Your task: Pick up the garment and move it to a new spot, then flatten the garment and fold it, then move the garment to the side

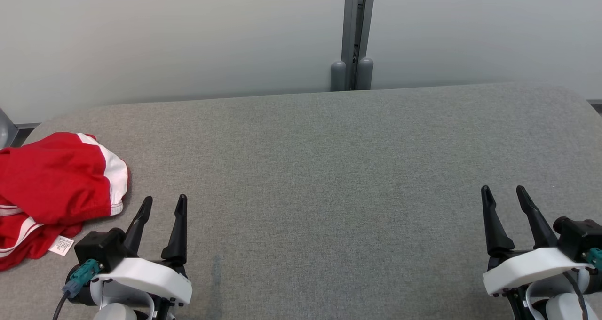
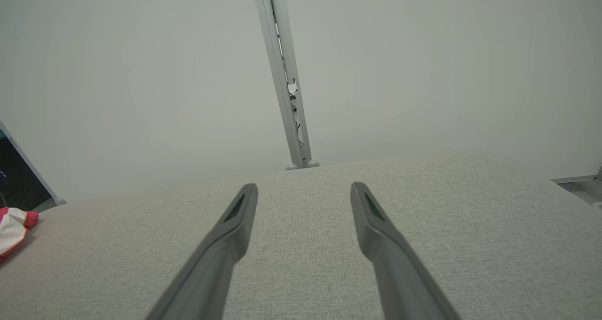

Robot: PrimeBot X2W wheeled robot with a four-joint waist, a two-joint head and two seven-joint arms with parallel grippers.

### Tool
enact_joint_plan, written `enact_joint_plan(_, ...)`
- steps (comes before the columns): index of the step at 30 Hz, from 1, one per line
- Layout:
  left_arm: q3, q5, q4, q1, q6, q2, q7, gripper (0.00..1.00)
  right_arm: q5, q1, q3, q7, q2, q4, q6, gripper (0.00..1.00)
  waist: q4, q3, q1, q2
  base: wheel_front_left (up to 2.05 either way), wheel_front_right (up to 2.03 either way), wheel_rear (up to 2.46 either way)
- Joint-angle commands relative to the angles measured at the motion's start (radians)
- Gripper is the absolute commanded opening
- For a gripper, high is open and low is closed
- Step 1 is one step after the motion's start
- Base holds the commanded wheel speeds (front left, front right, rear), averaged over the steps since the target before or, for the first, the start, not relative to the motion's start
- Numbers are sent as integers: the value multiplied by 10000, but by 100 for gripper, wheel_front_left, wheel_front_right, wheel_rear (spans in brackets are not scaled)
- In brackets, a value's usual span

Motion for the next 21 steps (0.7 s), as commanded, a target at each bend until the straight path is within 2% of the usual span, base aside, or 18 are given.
enact_joint_plan(1, -27, 276, 13, -174, 68, 79, -97, 100, -289, -104, -36, -113, -27, 0, 41, 100, 1, -9, 0, 0, 0, 0, 0)
enact_joint_plan(21, -1, 1422, 651, -391, 186, -24, -484, 100, -1511, -61, -74, -506, 136, 300, 46, 100, 12, -26, 0, 0, 0, 0, 0)
